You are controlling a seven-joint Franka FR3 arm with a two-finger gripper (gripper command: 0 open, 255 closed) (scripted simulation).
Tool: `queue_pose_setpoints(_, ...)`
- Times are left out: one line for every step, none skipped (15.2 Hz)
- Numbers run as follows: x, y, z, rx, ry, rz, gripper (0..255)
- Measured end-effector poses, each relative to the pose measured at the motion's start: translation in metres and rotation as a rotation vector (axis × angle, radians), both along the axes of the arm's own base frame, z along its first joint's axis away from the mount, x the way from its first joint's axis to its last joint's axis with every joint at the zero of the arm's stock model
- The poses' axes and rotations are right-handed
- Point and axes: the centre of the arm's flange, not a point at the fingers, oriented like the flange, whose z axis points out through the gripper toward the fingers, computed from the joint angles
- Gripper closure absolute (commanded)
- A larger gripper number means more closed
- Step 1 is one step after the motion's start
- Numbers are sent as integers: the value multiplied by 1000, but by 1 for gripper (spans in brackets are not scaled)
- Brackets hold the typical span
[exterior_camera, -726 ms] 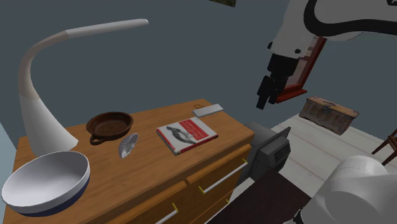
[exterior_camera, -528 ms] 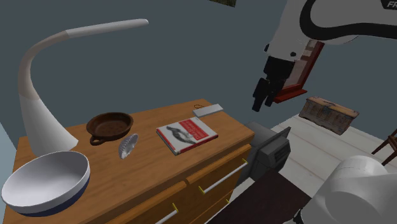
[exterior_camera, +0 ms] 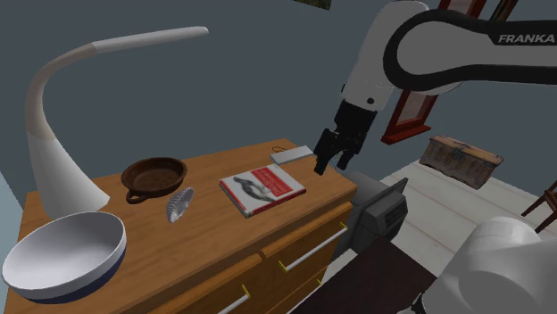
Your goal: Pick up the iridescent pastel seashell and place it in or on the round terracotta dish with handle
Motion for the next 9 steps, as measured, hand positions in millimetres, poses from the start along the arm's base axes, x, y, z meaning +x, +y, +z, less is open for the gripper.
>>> queue_pose_setpoints(2,10,-5,12,-5,-10,0)
queue_pose_setpoints(6,16,-13,25,-10,-19,0)
queue_pose_setpoints(10,27,-21,37,-15,-28,0)
queue_pose_setpoints(16,35,-26,49,-21,-38,0)
queue_pose_setpoints(19,45,-32,62,-26,-48,0)
queue_pose_setpoints(24,54,-37,74,-31,-58,0)
queue_pose_setpoints(30,63,-40,87,-37,-67,0)
queue_pose_setpoints(35,71,-46,99,-42,-77,0)
queue_pose_setpoints(39,83,-52,111,-47,-86,0)
